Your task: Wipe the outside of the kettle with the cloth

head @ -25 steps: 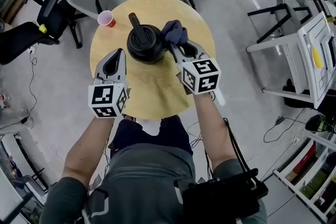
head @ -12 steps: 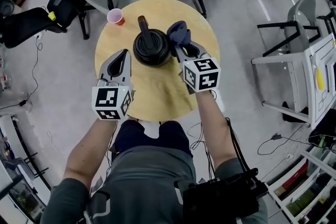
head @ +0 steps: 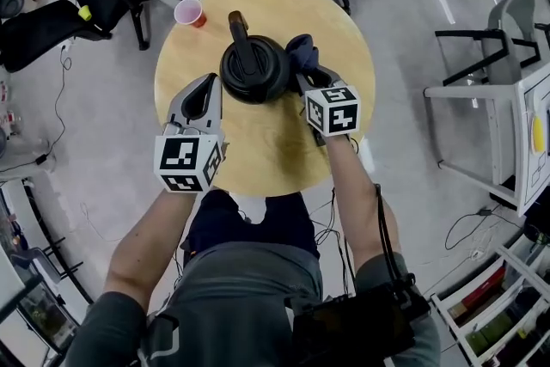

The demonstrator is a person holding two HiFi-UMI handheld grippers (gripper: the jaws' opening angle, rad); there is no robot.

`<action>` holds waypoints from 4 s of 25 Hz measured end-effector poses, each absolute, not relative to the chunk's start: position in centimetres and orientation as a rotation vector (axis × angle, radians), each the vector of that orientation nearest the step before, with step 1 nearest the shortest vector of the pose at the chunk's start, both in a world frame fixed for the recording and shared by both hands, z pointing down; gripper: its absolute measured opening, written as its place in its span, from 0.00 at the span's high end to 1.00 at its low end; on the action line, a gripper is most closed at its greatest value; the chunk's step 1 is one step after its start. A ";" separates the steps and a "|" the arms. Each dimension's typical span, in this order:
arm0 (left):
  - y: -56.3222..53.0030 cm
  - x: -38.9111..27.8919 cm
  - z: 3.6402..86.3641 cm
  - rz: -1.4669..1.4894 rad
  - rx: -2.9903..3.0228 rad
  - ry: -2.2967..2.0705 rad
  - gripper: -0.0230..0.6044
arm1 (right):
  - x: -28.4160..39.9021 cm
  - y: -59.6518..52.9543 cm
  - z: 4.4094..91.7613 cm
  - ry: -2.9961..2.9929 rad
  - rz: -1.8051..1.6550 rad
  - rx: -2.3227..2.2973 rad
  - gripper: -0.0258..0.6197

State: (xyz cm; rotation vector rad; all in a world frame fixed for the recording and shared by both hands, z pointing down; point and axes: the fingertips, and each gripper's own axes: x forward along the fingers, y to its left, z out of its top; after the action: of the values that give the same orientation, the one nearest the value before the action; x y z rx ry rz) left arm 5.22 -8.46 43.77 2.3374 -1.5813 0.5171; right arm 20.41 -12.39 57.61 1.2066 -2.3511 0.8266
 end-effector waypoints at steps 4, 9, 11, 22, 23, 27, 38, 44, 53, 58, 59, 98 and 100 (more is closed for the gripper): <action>-8.5 4.8 44.3 0.527 2.326 -1.590 0.95 | 20.3 -12.6 58.8 -2.335 0.834 1.190 0.83; -8.3 4.2 44.3 0.520 2.306 -1.608 0.95 | 20.3 -12.6 59.3 -2.337 0.871 1.126 0.83; -8.3 4.1 44.1 0.518 2.303 -1.613 0.95 | 20.4 -12.6 59.1 -2.337 0.859 1.107 0.83; -8.3 3.9 40.5 0.484 2.316 -1.632 0.95 | 20.1 -13.3 46.4 -2.575 0.717 1.100 0.83; -8.3 3.9 40.2 0.479 2.319 -1.634 0.95 | 19.9 -13.4 45.0 -2.602 0.692 1.087 0.83; -8.7 3.9 39.2 0.465 2.333 -1.642 0.95 | 18.7 -13.9 41.4 -2.679 0.624 0.999 0.83; -9.3 4.1 40.4 0.464 2.304 -1.657 0.95 | 17.2 -15.8 44.6 -2.718 0.746 0.819 0.83; -9.4 3.9 41.4 0.468 2.286 -1.675 0.95 | 17.8 -16.9 48.5 -2.661 0.808 0.784 0.83; -8.8 3.6 44.3 0.486 2.247 -1.678 0.95 | 18.0 -16.9 56.8 -2.557 0.968 0.746 0.83; -8.5 3.7 44.7 0.509 2.239 -1.670 0.95 | 18.0 -16.6 58.0 -2.514 0.936 0.723 0.83; -8.5 3.7 44.6 0.509 2.239 -1.672 0.95 | 18.0 -16.5 58.0 -2.510 0.934 0.717 0.83; -9.2 3.1 41.9 0.447 2.250 -1.711 0.95 | 13.7 -19.8 49.1 -2.742 1.236 0.287 0.83; -9.1 3.1 42.4 0.456 2.248 -1.705 0.95 | 13.8 -19.8 50.8 -2.708 1.233 0.307 0.83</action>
State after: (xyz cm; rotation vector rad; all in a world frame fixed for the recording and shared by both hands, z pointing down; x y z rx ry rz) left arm 3.08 -9.05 42.35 2.2478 -1.7054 0.4559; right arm 13.76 -19.81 50.76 0.3068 -2.7081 1.2332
